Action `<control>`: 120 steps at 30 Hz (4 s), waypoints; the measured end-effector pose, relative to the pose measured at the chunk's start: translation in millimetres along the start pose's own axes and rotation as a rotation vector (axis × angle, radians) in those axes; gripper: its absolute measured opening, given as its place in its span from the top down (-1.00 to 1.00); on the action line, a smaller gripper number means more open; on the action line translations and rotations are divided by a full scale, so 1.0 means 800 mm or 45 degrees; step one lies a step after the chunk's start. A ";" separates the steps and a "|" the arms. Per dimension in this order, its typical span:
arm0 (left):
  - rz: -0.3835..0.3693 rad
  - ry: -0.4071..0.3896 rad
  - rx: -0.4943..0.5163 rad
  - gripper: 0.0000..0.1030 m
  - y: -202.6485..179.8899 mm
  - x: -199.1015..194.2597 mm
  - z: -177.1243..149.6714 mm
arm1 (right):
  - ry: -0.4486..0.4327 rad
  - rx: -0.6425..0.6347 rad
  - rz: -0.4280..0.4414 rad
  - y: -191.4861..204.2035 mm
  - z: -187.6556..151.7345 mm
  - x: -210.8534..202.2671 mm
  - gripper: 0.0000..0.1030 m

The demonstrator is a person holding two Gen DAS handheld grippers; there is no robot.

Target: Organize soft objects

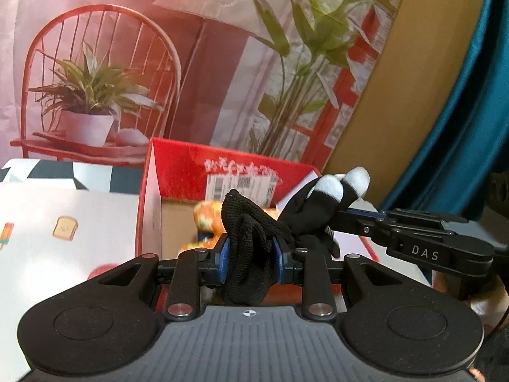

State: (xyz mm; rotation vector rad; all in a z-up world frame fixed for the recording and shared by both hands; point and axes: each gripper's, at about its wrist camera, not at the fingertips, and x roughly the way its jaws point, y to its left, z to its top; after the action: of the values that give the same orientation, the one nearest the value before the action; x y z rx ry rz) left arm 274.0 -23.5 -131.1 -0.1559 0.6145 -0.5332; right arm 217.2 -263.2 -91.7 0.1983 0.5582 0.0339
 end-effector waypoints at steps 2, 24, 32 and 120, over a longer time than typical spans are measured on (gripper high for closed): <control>0.003 -0.001 -0.022 0.43 0.005 0.013 0.011 | -0.002 0.014 0.000 -0.007 0.012 0.012 0.90; 0.132 0.125 0.047 0.43 0.021 0.173 0.106 | 0.041 0.119 -0.196 -0.107 0.065 0.129 0.94; 0.237 0.225 0.051 0.06 0.049 0.210 0.097 | 0.142 0.162 -0.248 -0.124 0.053 0.160 0.89; 0.389 0.268 0.124 -0.90 0.008 -0.038 -0.131 | 0.222 0.012 -0.192 -0.016 -0.137 -0.020 -0.99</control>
State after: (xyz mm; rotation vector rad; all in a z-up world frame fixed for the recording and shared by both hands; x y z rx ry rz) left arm 194.6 -0.4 -202.9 0.0876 0.7992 -0.2840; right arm 145.7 -257.5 -176.9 0.1632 0.7460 -0.0984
